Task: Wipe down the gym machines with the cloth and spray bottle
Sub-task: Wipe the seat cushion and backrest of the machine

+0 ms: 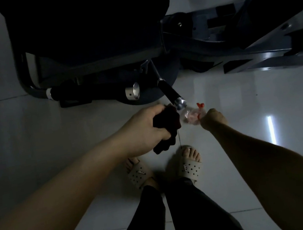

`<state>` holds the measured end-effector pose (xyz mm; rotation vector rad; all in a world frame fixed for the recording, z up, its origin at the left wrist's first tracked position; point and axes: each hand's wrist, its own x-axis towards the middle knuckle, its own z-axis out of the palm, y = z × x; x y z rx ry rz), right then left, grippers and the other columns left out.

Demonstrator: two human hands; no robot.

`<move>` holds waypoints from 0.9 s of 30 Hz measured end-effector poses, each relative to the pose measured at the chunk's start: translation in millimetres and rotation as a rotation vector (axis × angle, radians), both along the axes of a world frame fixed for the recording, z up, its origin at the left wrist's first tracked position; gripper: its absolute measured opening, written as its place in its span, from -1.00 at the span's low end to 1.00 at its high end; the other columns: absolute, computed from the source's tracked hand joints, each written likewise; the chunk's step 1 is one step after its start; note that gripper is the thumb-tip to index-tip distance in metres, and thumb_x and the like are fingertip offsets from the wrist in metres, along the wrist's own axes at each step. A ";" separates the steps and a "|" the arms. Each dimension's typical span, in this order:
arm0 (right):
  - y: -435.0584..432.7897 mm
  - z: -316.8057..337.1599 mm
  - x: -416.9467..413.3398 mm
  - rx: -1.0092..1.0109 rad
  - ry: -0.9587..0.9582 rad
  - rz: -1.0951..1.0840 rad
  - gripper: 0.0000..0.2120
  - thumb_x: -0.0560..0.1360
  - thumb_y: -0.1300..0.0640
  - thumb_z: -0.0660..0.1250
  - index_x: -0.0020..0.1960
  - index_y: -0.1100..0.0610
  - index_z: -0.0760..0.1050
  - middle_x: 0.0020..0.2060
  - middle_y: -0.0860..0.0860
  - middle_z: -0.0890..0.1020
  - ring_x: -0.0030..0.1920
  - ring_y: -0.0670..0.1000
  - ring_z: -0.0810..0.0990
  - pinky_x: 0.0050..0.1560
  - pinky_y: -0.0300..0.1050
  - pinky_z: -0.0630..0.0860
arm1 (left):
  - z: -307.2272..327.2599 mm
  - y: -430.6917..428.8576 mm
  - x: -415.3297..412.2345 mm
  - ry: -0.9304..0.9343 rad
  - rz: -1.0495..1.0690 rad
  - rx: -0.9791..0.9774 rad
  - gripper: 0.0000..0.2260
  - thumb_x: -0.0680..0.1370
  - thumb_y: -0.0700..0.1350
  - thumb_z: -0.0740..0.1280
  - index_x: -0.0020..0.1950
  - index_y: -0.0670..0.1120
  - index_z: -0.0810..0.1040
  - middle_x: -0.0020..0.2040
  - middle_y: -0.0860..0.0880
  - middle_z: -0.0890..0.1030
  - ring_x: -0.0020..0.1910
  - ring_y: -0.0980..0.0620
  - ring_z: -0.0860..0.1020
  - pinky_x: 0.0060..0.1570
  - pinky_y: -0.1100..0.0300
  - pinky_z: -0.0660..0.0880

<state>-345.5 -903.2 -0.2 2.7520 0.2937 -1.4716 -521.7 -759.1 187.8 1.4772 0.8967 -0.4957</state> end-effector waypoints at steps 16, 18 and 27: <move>56.4 308.9 -67.0 0.927 0.580 -0.439 -0.69 0.67 -0.05 0.16 0.30 0.04 0.53 0.07 0.14 0.67 0.04 0.21 0.68 -0.03 0.21 0.65 | 126.5 13.8 -11.7 -0.281 0.516 0.002 -0.55 0.54 -0.24 0.43 0.34 0.10 0.44 0.20 0.02 0.59 0.20 0.06 0.58 0.04 0.18 0.59; 64.6 320.1 -79.3 0.944 0.739 -0.570 -0.63 0.63 -0.03 0.25 0.41 0.02 0.45 0.21 0.13 0.62 0.15 0.18 0.65 0.05 0.20 0.63 | 135.3 23.8 -20.1 -0.351 0.571 -0.013 -0.58 0.56 -0.25 0.40 0.33 0.12 0.48 0.21 0.01 0.59 0.21 0.07 0.58 0.03 0.21 0.60; 132.2 339.5 -59.1 1.007 0.019 -0.358 -0.80 0.57 0.23 0.34 0.10 -0.04 0.52 0.03 0.02 0.64 -0.04 0.00 0.69 -0.08 -0.08 0.66 | 117.4 98.8 -58.0 -0.295 0.401 0.298 -0.60 0.52 -0.07 0.49 0.30 0.10 0.47 0.16 0.15 0.56 0.17 0.19 0.57 0.13 0.31 0.49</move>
